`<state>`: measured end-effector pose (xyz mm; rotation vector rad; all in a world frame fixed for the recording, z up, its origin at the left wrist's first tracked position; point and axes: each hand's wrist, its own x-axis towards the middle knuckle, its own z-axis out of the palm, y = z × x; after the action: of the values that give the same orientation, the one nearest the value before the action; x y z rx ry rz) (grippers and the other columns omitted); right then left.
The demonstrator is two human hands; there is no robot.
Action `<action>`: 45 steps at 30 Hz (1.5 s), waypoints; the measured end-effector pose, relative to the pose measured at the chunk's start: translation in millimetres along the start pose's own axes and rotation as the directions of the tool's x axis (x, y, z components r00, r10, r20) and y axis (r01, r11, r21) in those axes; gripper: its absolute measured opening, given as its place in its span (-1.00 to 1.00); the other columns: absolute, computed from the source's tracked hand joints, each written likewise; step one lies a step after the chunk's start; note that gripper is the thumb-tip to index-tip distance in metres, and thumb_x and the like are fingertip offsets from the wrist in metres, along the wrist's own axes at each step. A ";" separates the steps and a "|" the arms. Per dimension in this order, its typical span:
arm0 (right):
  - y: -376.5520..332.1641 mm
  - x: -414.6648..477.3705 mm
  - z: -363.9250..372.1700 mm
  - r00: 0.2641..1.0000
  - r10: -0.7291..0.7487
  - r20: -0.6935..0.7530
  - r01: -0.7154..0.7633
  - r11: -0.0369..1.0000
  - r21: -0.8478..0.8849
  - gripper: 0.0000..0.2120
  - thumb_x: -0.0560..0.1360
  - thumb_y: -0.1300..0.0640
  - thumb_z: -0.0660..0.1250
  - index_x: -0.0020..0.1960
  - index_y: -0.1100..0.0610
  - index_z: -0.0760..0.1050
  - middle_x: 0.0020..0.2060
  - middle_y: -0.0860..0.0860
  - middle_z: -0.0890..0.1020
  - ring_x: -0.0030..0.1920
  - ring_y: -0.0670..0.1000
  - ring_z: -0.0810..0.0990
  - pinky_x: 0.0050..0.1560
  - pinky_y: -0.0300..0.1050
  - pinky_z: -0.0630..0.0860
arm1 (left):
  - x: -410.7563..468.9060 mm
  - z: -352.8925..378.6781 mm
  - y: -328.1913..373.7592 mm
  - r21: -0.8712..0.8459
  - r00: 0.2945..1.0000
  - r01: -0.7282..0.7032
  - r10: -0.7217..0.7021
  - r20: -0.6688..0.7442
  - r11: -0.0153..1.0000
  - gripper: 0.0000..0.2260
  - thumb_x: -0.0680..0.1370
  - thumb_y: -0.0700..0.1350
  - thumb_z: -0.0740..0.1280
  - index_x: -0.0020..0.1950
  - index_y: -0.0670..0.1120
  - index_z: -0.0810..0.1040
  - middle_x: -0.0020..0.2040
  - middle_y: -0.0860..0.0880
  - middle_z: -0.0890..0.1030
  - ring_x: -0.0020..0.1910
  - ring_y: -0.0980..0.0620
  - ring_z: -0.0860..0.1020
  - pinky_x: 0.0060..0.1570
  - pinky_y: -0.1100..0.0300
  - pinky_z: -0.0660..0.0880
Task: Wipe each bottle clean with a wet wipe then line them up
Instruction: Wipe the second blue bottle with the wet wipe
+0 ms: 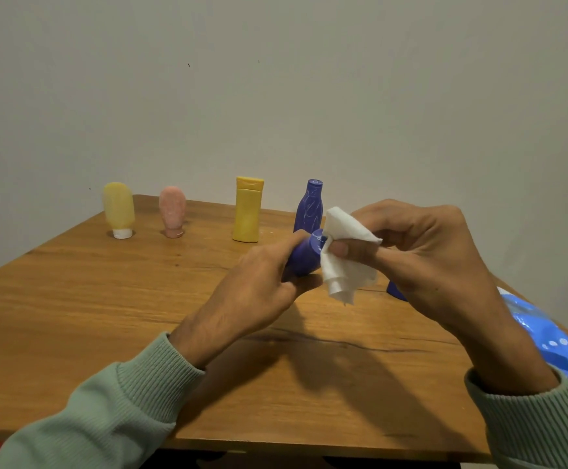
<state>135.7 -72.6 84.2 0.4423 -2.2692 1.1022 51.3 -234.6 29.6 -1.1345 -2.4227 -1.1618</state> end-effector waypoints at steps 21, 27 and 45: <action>-0.2 -1.9 9.5 0.999 0.014 -0.049 -0.018 0.996 -0.085 -0.86 0.37 0.06 0.45 -0.08 -0.09 0.60 -0.23 -0.23 0.63 -0.15 -0.22 0.60 -0.24 -0.40 0.52 | -4.0 -2.0 0.6 0.210 0.996 -0.071 0.082 -0.045 0.975 -0.60 0.55 -0.18 0.35 0.37 0.01 0.42 0.13 -0.01 0.62 -0.03 0.09 0.53 0.03 0.18 0.45; -3.1 -4.4 11.7 0.982 -0.116 0.147 0.147 0.964 -0.219 -0.76 0.38 0.15 0.46 0.00 -0.09 0.59 -0.05 -0.19 0.64 0.01 -0.22 0.60 -0.06 -0.37 0.52 | -5.4 -1.6 1.7 0.284 0.999 -0.045 0.045 0.008 0.958 -0.63 0.58 -0.14 0.29 0.39 -0.05 0.39 0.23 0.00 0.55 0.11 0.13 0.47 0.01 0.34 0.32; 2.6 -2.2 -17.6 0.982 0.108 -0.157 -0.099 0.993 0.066 -0.82 0.31 0.07 0.48 -0.09 0.05 0.65 -0.21 -0.05 0.70 -0.19 -0.02 0.68 -0.21 0.00 0.65 | 0.8 1.4 -3.6 0.058 0.988 -0.104 0.110 -0.108 0.993 -0.70 0.54 -0.13 0.38 0.25 0.01 0.44 0.03 0.05 0.58 -0.06 0.13 0.53 -0.03 0.17 0.48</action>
<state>142.2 -56.9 90.0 0.2502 -2.1441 1.2126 48.4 -234.6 27.1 -1.1380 -2.2664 -1.0919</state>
